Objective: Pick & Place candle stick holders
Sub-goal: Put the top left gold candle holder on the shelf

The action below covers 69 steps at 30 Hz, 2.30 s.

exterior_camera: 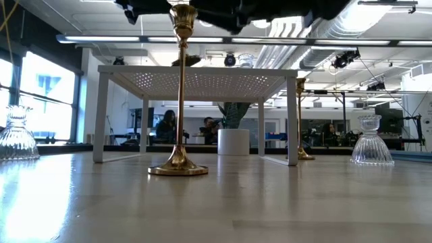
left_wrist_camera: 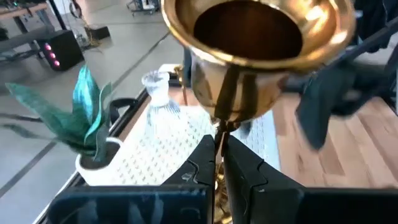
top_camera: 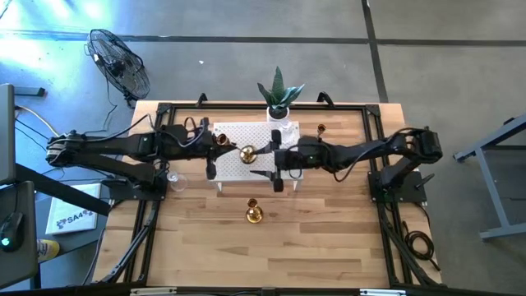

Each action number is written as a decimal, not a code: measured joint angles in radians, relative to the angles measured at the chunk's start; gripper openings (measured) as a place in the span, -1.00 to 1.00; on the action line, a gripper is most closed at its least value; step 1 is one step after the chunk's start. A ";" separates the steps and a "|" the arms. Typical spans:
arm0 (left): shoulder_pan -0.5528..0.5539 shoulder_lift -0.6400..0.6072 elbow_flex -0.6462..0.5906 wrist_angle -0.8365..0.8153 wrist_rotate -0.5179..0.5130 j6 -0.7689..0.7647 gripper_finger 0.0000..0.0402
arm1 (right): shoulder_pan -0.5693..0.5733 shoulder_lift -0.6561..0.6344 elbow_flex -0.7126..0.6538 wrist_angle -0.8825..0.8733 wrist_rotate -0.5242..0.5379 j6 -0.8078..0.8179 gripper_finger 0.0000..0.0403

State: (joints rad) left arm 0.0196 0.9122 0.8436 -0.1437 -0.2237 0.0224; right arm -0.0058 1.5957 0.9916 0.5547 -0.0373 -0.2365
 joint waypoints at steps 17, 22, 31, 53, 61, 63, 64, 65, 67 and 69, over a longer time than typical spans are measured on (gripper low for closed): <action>0.021 0.106 0.436 -0.598 -0.256 -0.077 -0.97 | 0.156 -0.055 0.000 -0.100 0.147 -0.035 0.21; 0.178 0.169 0.517 -0.677 -0.099 -0.097 -0.97 | 0.187 -0.055 0.000 -0.105 0.148 -0.035 0.22; 0.525 0.216 0.446 -0.637 0.292 -0.105 -0.98 | 0.270 -0.055 0.000 -0.133 0.157 -0.087 0.20; 0.472 0.217 0.314 -0.513 0.377 -0.004 -0.75 | 0.297 -0.055 0.000 -0.206 0.271 -0.121 0.19; 0.462 0.214 0.315 -0.516 0.364 0.000 -0.73 | 0.297 -0.055 0.000 -0.206 0.267 -0.121 0.19; 0.464 0.214 0.315 -0.517 0.363 -0.004 -0.73 | 0.297 -0.055 0.000 -0.206 0.267 -0.121 0.18; 0.464 0.214 0.315 -0.513 0.364 -0.010 -0.73 | 0.297 -0.055 0.000 -0.207 0.267 -0.121 0.18; 0.464 0.214 0.315 -0.509 0.366 -0.023 -0.73 | 0.297 -0.055 0.000 -0.208 0.267 -0.121 0.18; 0.464 0.214 0.315 -0.507 0.366 -0.035 -0.73 | 0.297 -0.055 0.000 -0.208 0.267 -0.121 0.18; 0.464 0.214 0.315 -0.503 0.363 -0.035 -0.73 | 0.297 -0.055 0.000 -0.210 0.267 -0.121 0.18</action>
State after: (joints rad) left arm 0.4835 1.1258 1.1585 -0.6469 0.1396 -0.0125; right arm 0.2909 1.5408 0.9920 0.3448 0.2293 -0.3576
